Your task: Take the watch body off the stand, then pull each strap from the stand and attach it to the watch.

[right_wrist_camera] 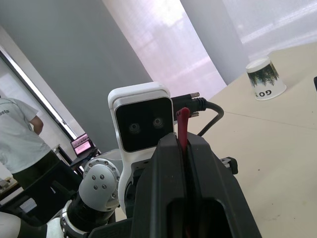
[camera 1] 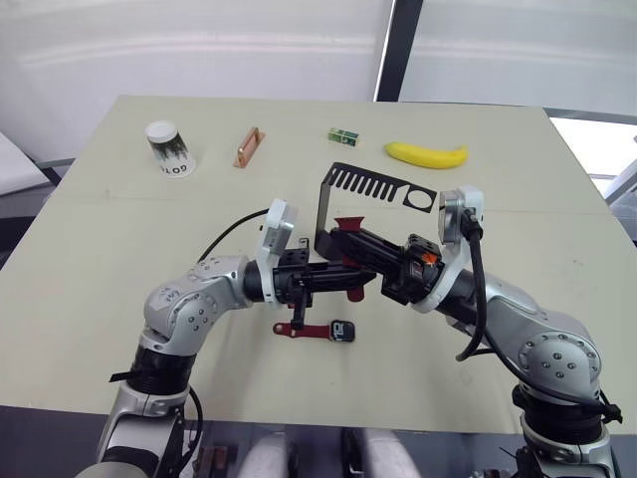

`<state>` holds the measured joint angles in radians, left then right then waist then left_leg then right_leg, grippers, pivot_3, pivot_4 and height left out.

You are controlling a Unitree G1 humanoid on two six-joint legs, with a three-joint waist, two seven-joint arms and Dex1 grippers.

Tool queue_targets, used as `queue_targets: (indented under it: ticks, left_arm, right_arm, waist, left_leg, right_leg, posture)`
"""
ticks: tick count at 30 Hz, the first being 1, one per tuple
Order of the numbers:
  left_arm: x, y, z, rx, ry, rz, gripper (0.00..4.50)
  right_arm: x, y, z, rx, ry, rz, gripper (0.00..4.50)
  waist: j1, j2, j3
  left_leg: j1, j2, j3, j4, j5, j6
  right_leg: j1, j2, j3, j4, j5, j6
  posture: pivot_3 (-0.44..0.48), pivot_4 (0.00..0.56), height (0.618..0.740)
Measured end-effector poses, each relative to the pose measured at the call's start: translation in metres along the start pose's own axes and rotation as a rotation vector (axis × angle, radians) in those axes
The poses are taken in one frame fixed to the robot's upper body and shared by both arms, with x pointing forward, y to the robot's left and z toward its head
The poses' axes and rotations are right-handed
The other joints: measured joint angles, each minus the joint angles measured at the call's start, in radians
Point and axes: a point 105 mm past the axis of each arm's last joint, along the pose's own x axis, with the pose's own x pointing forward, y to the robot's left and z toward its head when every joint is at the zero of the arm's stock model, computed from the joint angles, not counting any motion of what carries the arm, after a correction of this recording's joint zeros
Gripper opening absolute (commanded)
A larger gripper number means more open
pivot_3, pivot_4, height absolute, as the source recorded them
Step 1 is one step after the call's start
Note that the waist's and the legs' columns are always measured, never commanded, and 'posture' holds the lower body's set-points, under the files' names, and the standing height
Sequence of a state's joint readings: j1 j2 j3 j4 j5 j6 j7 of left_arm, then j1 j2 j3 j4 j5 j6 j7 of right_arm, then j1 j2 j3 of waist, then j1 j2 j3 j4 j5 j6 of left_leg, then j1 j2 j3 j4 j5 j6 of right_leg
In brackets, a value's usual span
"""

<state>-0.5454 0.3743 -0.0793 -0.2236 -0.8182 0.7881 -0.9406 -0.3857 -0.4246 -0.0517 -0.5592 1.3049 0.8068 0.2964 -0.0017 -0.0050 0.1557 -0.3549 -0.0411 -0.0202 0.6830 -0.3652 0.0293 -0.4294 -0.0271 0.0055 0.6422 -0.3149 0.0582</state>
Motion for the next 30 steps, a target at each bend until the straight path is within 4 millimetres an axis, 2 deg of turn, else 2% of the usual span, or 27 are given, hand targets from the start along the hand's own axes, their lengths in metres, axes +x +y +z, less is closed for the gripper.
queue_targets:
  ticks: [2, 6, 9, 12, 15, 20, 27, 30]
  left_arm:
    - [-0.003, 0.000, -0.001, 0.004, 0.016, -0.001, 0.95]
    - [-0.018, 0.000, -0.004, 0.054, 0.107, 0.011, 2.95]
    - [-0.034, -0.002, -0.006, 0.102, 0.201, 0.016, 4.36]
    - [-0.042, -0.003, -0.013, 0.161, 0.307, 0.015, 4.44]
    - [-0.042, -0.004, -0.033, 0.211, 0.407, 0.000, 4.44]
    - [-0.039, 0.012, -0.069, 0.282, 0.538, 0.046, 4.44]
    - [-0.029, 0.024, -0.090, 0.323, 0.566, 0.112, 4.44]
    - [-0.023, 0.028, -0.093, 0.340, 0.563, 0.141, 4.44]
  right_arm:
    - [-0.001, 0.000, 0.000, -0.005, 0.006, -0.003, 0.00]
    - [-0.008, 0.001, 0.001, -0.072, 0.058, -0.022, 0.00]
    - [-0.022, 0.001, 0.002, -0.152, 0.116, -0.052, 0.00]
    - [-0.038, 0.002, -0.003, -0.219, 0.204, -0.067, 0.00]
    - [-0.059, 0.006, -0.018, -0.284, 0.347, -0.063, 0.00]
    - [-0.093, 0.012, -0.047, -0.329, 0.561, -0.016, 0.00]
    - [-0.113, 0.009, -0.059, -0.331, 0.612, -0.045, 0.00]
    - [-0.119, 0.010, -0.063, -0.328, 0.628, -0.053, 0.00]
  waist:
    - [0.000, 0.000, 0.000]
    - [0.000, 0.001, 0.000]
    - [0.001, 0.001, 0.000]
    - [0.005, 0.001, 0.001]
    - [0.009, 0.001, 0.001]
    - [0.025, 0.000, 0.001]
    - [0.029, -0.001, 0.001]
    - [0.030, -0.001, 0.002]
  left_leg:
    - [0.000, 0.000, 0.000, 0.000, 0.000, 0.000]
    - [0.000, 0.000, 0.000, -0.001, 0.000, 0.000]
    - [-0.001, 0.000, 0.000, -0.001, 0.000, 0.000]
    - [-0.001, 0.000, 0.000, -0.002, -0.001, 0.002]
    - [-0.002, 0.000, 0.000, -0.002, -0.001, 0.003]
    - [-0.002, 0.000, 0.000, -0.002, -0.001, 0.003]
    - [-0.002, 0.000, 0.000, -0.001, -0.001, 0.003]
    - [-0.002, 0.000, 0.000, -0.001, -0.001, 0.003]
  right_leg:
    - [0.000, 0.000, 0.000, 0.000, 0.000, 0.000]
    - [0.000, 0.000, 0.000, -0.001, 0.000, 0.000]
    - [0.000, 0.000, 0.000, -0.004, 0.000, 0.000]
    - [0.001, -0.001, 0.000, -0.006, 0.000, 0.000]
    - [0.001, -0.001, 0.000, -0.008, 0.000, 0.000]
    - [0.001, 0.000, 0.000, -0.009, 0.000, 0.001]
    - [0.001, 0.000, 0.000, -0.006, 0.000, 0.001]
    - [0.001, 0.000, 0.000, -0.006, 0.001, 0.001]
  posture:
    - [0.000, 0.150, 0.740]
    - [0.000, 0.150, 0.740]
    - [0.000, 0.150, 0.740]
    - [0.000, 0.150, 0.740]
    - [0.000, 0.150, 0.740]
    - [0.000, 0.150, 0.740]
    - [0.000, 0.150, 0.740]
    - [0.000, 0.150, 0.740]
